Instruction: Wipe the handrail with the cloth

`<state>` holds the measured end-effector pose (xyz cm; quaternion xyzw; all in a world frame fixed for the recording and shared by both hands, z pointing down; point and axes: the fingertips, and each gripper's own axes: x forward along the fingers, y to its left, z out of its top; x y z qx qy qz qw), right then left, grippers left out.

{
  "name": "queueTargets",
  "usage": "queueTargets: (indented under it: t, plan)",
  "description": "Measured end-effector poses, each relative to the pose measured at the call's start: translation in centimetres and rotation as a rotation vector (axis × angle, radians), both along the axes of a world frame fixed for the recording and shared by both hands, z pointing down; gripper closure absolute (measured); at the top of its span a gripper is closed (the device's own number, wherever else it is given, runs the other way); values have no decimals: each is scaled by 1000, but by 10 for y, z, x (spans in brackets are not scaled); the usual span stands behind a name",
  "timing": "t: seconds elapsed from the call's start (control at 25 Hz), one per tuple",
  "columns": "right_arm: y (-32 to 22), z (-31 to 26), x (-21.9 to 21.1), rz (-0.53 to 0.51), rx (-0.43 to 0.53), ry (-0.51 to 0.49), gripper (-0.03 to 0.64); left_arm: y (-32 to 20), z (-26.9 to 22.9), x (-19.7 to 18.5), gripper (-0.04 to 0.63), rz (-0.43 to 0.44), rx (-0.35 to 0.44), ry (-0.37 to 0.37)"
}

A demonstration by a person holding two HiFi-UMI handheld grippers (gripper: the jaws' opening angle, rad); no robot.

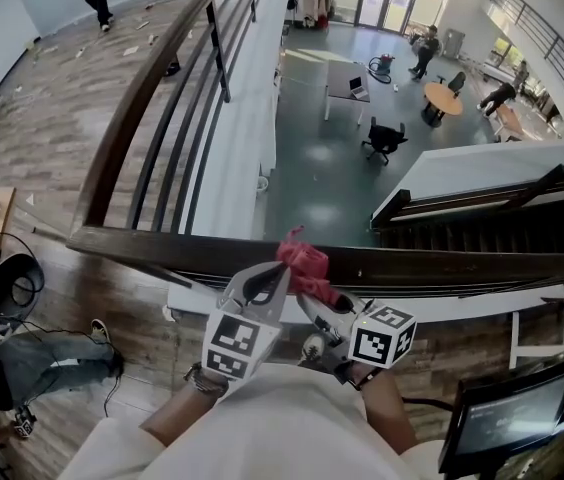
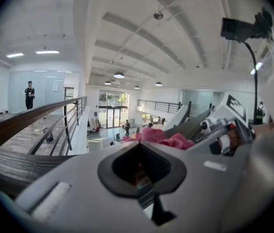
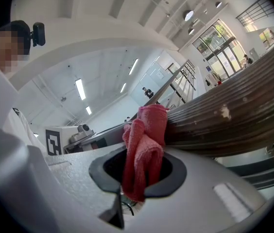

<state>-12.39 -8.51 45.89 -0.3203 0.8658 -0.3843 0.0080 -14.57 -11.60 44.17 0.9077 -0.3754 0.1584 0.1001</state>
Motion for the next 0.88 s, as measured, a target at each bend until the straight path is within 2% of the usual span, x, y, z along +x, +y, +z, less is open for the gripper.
queueTargets:
  t: [0.36, 0.88]
  plan:
    - [4, -6, 8, -3, -16, -11, 555, 7, -2, 7, 591, 41, -14, -23]
    - [4, -2, -6, -35, -51, -25, 554, 10, 0, -6, 591, 24, -26, -25]
